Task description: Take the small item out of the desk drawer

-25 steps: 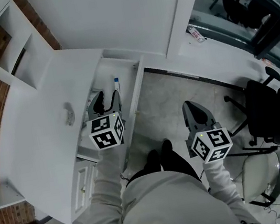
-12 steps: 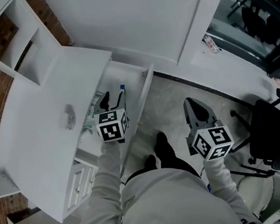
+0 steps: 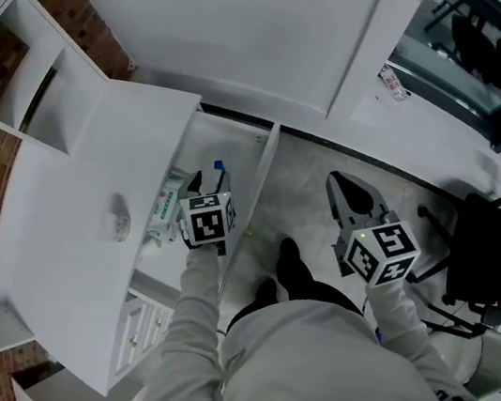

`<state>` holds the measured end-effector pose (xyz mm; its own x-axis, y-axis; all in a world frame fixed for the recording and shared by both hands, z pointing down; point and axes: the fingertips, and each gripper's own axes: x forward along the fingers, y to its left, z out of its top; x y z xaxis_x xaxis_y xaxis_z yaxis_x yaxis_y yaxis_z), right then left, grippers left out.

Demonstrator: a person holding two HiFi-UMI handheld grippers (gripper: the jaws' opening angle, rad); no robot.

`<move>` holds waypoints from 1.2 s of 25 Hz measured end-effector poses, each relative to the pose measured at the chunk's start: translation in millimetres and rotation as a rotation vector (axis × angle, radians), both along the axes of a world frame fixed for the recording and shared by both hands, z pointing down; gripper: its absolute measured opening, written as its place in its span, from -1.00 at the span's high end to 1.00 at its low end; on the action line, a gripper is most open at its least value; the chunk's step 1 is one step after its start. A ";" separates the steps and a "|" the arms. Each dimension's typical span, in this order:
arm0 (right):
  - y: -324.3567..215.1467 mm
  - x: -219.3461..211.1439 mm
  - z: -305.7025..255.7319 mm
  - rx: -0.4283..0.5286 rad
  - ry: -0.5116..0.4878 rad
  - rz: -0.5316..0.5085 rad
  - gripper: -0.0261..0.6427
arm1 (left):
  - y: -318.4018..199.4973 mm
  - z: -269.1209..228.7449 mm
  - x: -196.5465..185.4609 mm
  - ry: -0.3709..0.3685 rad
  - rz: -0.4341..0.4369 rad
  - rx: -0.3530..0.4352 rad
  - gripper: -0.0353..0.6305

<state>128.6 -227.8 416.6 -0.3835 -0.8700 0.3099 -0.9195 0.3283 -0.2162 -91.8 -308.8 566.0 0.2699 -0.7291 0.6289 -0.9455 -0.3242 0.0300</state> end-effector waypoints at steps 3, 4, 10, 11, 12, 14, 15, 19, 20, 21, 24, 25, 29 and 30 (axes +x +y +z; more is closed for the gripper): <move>-9.2 4.3 5.0 -0.014 -0.001 0.000 0.83 | -4.1 24.8 -0.4 -0.031 0.000 -0.056 0.22; -11.7 6.3 6.4 -0.018 0.001 0.000 0.83 | -5.1 34.8 -0.4 -0.040 -0.002 -0.073 0.22; -23.0 16.5 11.2 -0.030 0.007 0.004 0.83 | -7.0 76.4 -0.6 -0.086 0.009 -0.187 0.22; -24.2 17.9 12.0 -0.032 0.007 0.005 0.83 | -6.5 83.2 -1.3 -0.093 0.011 -0.213 0.22; -25.1 19.1 13.0 -0.035 0.007 0.006 0.83 | -5.7 90.1 -2.3 -0.100 0.011 -0.238 0.22; -25.9 21.1 15.3 -0.041 0.009 0.006 0.83 | -3.6 104.6 -5.1 -0.107 0.007 -0.283 0.22; -26.1 22.1 16.3 -0.044 0.010 0.005 0.84 | -2.2 111.4 -6.1 -0.106 0.005 -0.303 0.22; -26.9 26.6 19.2 -0.050 0.018 0.010 0.83 | 4.1 129.3 -6.5 -0.103 0.016 -0.378 0.23; -26.8 27.4 19.7 -0.051 0.020 0.012 0.83 | 6.7 132.2 -7.3 -0.106 0.018 -0.397 0.23; -26.8 28.0 20.2 -0.052 0.021 0.013 0.83 | 9.5 132.6 -8.2 -0.113 0.019 -0.414 0.23; -27.4 29.7 21.0 -0.056 0.027 0.011 0.83 | 15.2 124.8 -6.7 -0.132 0.021 -0.448 0.27; -27.8 30.3 21.3 -0.058 0.028 0.011 0.83 | 15.7 130.2 -3.5 -0.118 0.026 -0.455 0.31; -28.2 31.4 24.0 -0.066 0.032 0.010 0.83 | 13.2 147.2 -7.6 -0.118 0.008 -0.460 0.45; -28.0 31.3 24.6 -0.068 0.033 0.010 0.83 | 13.6 145.6 -6.6 -0.115 0.007 -0.463 0.49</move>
